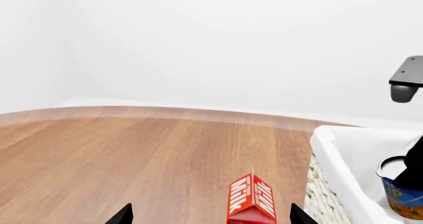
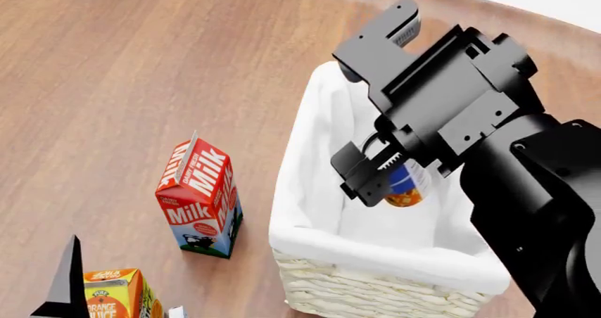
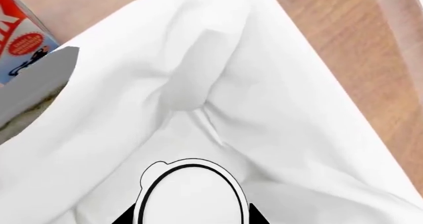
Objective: Pick up the alphabet soup and the tomato sauce, and put them in the basket.
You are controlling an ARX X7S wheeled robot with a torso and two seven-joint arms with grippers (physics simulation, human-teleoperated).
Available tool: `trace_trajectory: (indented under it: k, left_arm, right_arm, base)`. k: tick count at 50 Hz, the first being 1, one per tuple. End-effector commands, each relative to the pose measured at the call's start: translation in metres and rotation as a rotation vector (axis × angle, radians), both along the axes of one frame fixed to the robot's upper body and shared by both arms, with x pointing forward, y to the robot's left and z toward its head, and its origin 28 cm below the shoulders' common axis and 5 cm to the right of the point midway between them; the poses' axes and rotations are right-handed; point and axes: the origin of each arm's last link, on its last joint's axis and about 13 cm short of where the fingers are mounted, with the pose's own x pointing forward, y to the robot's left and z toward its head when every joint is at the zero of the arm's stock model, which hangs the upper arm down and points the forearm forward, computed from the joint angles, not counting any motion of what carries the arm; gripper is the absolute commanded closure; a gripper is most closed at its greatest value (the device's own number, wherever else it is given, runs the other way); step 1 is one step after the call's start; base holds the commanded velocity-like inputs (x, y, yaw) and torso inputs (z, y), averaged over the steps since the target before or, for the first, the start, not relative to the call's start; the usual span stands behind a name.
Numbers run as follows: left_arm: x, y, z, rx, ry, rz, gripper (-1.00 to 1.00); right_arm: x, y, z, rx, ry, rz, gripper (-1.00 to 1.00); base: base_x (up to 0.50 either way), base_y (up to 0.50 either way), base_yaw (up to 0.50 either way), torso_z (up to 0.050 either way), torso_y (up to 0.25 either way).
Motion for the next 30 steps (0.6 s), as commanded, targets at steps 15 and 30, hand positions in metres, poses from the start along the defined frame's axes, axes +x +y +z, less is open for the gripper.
trace_trajectory:
  k: [15,30]
  left_arm:
    - [0.009,0.000,-0.001,-0.032,-0.032,-0.015,-1.00]
    - [0.009,0.000,-0.002,-0.030,-0.029,-0.014,-1.00]
  right_arm:
    - [0.013,0.014,-0.019,0.014,-0.021,0.050,1.00]
    - [0.015,0.014,-0.023,0.013,-0.026,0.049,1.00]
  base:
    - [0.00,0.00,0.00,0.001,0.000]
    - [0.00,0.00,0.00,0.000,0.001]
